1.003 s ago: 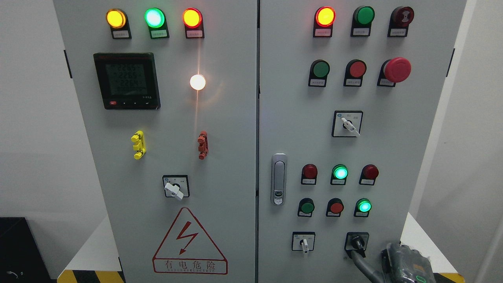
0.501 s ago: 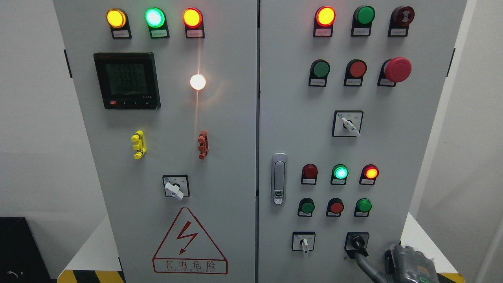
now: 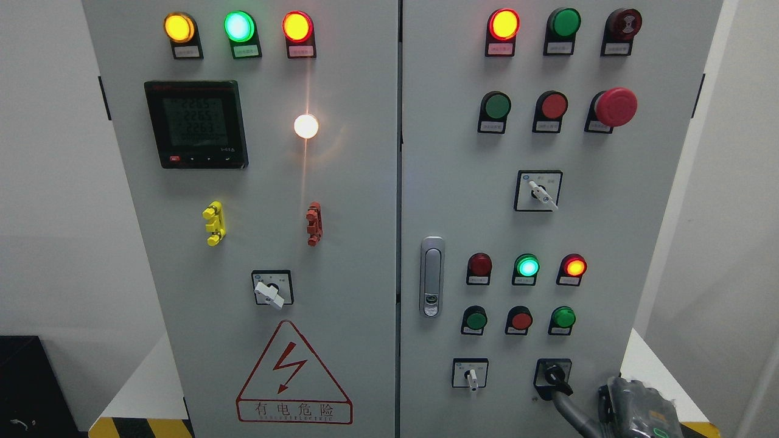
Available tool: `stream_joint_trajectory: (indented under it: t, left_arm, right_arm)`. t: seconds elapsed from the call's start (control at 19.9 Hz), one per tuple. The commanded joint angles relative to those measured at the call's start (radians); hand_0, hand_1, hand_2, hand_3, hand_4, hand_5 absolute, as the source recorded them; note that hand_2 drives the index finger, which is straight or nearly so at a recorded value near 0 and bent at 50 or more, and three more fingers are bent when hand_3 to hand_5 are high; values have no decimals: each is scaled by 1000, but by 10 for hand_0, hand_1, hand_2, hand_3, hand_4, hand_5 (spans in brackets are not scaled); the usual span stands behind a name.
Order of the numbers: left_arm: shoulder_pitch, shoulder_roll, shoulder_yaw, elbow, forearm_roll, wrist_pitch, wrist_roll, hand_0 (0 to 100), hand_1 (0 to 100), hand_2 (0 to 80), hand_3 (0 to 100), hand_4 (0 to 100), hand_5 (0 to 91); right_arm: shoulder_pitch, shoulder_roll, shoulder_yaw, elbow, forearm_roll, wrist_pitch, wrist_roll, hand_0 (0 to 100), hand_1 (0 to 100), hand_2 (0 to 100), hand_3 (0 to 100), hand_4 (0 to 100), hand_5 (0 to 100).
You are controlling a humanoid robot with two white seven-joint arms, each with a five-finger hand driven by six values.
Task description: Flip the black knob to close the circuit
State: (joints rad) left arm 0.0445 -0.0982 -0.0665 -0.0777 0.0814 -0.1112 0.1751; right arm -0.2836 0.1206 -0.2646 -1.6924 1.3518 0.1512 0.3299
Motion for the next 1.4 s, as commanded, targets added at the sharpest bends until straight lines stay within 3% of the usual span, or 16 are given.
stream_joint_trajectory:
  t: [0.0,1.35]
  left_arm:
    - [0,0,-1,-1,0,-1,0,120,556,0,0,0,0]
    - [0,0,1,-1,0,-1,0,120,556,0,0,0,0]
  right_arm:
    - [-6,2,-5,-10,-2,1,-9,0,0,895,1000,930,938]
    - [49,20,34,-36,-7,-10,-3,0,0,896,1000,928,938]
